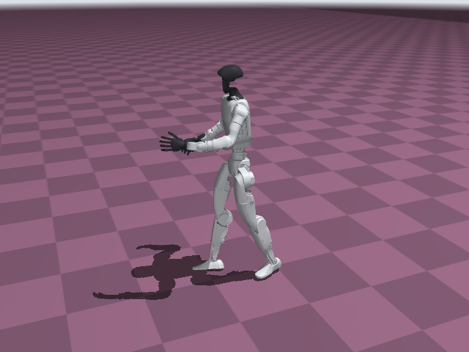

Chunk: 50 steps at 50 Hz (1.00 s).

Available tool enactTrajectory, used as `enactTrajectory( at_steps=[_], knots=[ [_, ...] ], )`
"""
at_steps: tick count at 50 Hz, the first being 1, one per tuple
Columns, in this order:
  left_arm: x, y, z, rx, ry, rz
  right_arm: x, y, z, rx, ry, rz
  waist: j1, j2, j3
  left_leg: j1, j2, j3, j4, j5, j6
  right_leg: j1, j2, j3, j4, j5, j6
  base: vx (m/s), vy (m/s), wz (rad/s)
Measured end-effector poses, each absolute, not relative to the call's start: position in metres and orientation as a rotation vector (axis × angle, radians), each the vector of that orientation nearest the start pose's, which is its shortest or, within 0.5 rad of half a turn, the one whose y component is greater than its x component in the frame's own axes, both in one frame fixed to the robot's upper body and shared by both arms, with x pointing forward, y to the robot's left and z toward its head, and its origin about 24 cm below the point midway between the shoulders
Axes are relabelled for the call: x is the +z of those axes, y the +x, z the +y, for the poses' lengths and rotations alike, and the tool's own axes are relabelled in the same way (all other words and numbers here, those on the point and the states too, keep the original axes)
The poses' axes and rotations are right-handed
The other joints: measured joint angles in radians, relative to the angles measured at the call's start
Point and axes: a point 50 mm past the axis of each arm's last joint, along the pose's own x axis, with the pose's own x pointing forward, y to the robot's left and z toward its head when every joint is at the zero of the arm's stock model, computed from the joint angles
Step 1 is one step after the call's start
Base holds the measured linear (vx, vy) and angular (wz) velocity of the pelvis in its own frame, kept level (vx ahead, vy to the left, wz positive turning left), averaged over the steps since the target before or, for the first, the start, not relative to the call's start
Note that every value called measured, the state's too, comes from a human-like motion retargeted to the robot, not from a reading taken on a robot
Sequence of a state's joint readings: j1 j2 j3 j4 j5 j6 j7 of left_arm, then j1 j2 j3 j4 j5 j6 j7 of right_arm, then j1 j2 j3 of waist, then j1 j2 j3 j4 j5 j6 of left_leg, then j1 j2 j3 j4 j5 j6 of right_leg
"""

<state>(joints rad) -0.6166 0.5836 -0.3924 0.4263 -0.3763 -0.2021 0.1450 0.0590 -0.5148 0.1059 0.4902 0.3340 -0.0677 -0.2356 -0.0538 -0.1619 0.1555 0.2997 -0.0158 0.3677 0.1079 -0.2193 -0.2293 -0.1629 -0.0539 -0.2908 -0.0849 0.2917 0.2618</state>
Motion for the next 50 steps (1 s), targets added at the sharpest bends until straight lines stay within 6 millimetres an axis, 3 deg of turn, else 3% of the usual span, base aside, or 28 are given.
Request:
enactTrajectory(
  at_steps=[5, 7, 10, 12, 17, 20, 22, 25, 38, 50],
  knots=[
    [0.219, 0.347, 0.124, -0.317, 0.272, -0.585, 0.065, 0.238, -0.315, -0.425, -0.409, 0.004, -0.046, 0.019, -0.041, -0.066, 0.054, 0.011, 0.330, 0.058, 0.103, 0.083, -0.029, 0.045, 0.071, -0.106, 0.000, 0.56, 0.06, -0.15],
    [0.252, 0.339, 0.102, -0.380, 0.301, -0.721, 0.114, 0.241, -0.322, -0.469, -0.452, -0.200, -0.070, 0.030, -0.064, -0.165, 0.112, 0.012, 0.544, 0.074, 0.146, 0.094, -0.027, 0.049, 0.095, -0.137, 0.000, 0.45, 0.00, 0.03],
    [0.302, 0.319, 0.070, -0.484, 0.316, -0.913, 0.181, 0.241, -0.323, -0.404, -0.539, -0.410, -0.095, 0.055, -0.106, -0.329, 0.211, 0.027, 0.806, 0.035, 0.188, 0.078, -0.005, 0.050, 0.121, -0.162, 0.000, 0.35, -0.07, -0.07],
    [0.334, 0.301, 0.055, -0.522, 0.322, -1.066, 0.232, 0.232, -0.323, -0.513, -0.650, -0.648, -0.100, 0.064, -0.124, -0.405, 0.268, 0.051, 0.884, -0.026, 0.199, 0.068, 0.018, 0.056, 0.127, -0.172, 0.000, 0.28, -0.13, -0.39],
    [0.390, 0.254, 0.029, -0.555, 0.373, -1.404, 0.316, 0.214, -0.294, -0.542, -0.904, -1.028, -0.082, 0.059, -0.139, -0.431, 0.297, 0.159, 0.667, -0.090, 0.141, 0.079, 0.050, 0.109, 0.126, -0.184, 0.000, 0.24, -0.10, -0.73],
    [0.412, 0.228, 0.020, -0.517, 0.438, -1.595, 0.353, 0.202, -0.273, -0.562, -1.034, -1.223, -0.072, 0.053, -0.125, -0.345, 0.228, 0.190, 0.270, 0.012, 0.058, 0.110, 0.059, 0.148, 0.123, -0.193, 0.000, 0.22, 0.00, -0.81],
    [0.419, 0.218, 0.015, -0.493, 0.499, -1.679, 0.367, 0.197, -0.263, -0.565, -1.081, -1.311, -0.075, 0.068, -0.128, -0.300, 0.217, 0.177, 0.093, 0.091, 0.021, 0.131, 0.083, 0.170, 0.120, -0.200, 0.000, 0.23, 0.11, -0.66],
    [0.427, 0.209, 0.008, -0.462, 0.559, -1.754, 0.381, 0.192, -0.253, -0.568, -1.130, -1.386, -0.086, 0.078, -0.141, -0.240, 0.206, 0.177, -0.028, 0.152, 0.014, 0.155, 0.097, 0.200, 0.118, -0.210, 0.000, 0.22, 0.12, -0.49],
    [0.435, 0.207, -0.007, -0.488, 0.626, -1.775, 0.405, 0.182, -0.214, -0.345, -1.154, -1.536, -0.097, 0.087, -0.179, -0.105, 0.184, 0.290, -0.116, 0.127, -0.016, 0.203, 0.116, 0.283, 0.116, -0.245, 0.000, 0.12, 0.06, -0.33],
    [0.439, 0.206, -0.004, -0.471, 0.653, -1.795, 0.419, 0.179, -0.203, -0.307, -1.170, -1.588, -0.130, 0.087, -0.197, -0.111, 0.178, 0.309, -0.125, 0.114, -0.018, 0.189, 0.118, 0.300, 0.109, -0.246, 0.000, 0.01, 0.01, -0.01]
  ],
)
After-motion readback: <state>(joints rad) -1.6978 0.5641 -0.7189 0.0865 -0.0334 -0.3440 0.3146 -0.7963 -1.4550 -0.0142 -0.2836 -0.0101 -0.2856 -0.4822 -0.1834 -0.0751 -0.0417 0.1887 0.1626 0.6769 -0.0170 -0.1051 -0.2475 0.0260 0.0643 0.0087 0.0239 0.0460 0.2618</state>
